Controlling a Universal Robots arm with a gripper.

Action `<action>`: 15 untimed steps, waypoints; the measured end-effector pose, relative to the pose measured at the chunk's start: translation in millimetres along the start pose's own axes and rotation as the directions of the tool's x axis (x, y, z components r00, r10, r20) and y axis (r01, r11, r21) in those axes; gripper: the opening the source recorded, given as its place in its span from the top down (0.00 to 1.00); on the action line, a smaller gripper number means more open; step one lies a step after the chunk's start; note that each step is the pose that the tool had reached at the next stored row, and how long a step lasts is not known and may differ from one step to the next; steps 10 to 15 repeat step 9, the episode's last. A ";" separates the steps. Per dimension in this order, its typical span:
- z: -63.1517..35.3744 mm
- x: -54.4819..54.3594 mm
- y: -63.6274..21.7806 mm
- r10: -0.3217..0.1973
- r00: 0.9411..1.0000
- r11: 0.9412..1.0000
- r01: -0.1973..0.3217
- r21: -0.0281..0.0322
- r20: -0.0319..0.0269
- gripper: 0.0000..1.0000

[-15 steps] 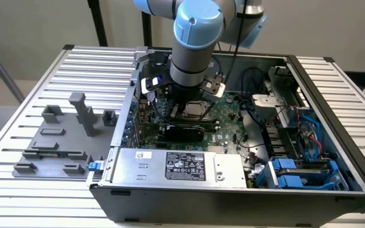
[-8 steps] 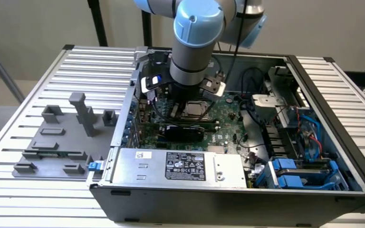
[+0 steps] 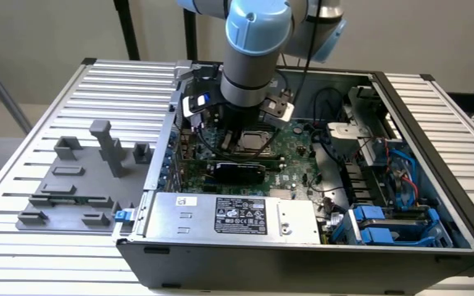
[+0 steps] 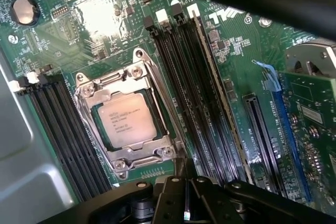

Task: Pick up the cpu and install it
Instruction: 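Install the second cpu locking lever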

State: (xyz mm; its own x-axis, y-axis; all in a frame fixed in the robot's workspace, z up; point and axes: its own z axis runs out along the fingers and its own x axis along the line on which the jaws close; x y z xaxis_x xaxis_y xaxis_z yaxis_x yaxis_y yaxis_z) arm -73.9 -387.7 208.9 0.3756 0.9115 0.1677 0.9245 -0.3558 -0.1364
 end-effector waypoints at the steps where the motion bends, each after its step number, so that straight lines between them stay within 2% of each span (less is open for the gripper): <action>1: -1.7 0.3 -0.2 0.000 1.000 1.000 0.000 0.000 0.000 0.89; 15: -2.9 0.5 -0.4 0.000 1.000 1.000 0.000 0.000 0.000 0.89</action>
